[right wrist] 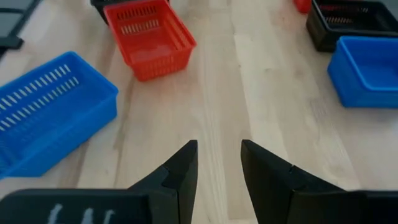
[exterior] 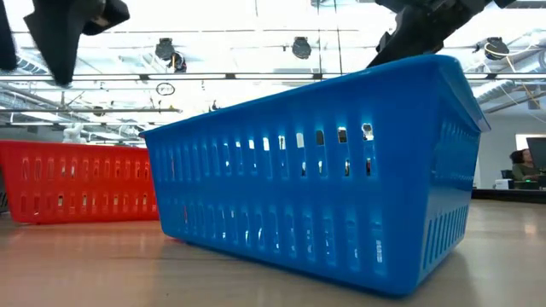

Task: Stack baskets by color
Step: Stack the bottom red bin on top of the stacked red bins

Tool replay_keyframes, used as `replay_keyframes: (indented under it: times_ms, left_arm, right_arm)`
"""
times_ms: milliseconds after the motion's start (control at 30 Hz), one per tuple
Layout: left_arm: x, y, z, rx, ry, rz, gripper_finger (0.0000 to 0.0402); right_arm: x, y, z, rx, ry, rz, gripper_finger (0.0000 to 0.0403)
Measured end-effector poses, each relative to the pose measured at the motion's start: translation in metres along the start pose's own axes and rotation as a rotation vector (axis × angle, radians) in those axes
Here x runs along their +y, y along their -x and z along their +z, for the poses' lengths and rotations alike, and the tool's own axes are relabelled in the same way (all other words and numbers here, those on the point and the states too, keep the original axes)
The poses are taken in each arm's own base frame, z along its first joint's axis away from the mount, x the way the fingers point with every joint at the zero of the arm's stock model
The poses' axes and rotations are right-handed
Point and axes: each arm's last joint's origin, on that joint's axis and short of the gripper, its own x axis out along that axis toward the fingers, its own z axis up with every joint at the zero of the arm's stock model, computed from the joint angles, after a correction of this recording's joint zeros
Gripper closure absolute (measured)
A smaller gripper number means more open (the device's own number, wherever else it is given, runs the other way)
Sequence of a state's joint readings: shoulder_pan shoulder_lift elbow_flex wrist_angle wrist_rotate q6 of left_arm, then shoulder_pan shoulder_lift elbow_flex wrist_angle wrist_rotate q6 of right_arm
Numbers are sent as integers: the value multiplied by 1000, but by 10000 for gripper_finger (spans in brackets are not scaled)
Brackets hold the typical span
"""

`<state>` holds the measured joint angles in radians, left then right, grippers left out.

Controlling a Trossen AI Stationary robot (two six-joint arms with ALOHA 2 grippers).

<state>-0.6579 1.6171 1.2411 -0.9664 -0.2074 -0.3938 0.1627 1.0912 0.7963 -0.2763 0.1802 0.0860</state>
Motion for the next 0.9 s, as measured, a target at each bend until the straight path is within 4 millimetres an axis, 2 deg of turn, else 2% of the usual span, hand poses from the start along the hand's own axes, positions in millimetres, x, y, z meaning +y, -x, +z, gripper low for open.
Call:
replay_keyframes:
  times_ms: [133,433,767,900]
  left_arm:
    - [1,-13,-1,81,-23,28,238]
    - [7,-33,1,180,-129,-47,265]
    - [18,-37,8,166,-118,-86,270]
    - [20,-38,14,121,-62,-113,270]
  right_arm:
    - [2,0,4,-41,-1,10,284]
    - [3,1,4,-47,-35,14,284]
    - [8,-1,0,-50,-2,29,284]
    - [8,-1,0,-52,3,30,284]
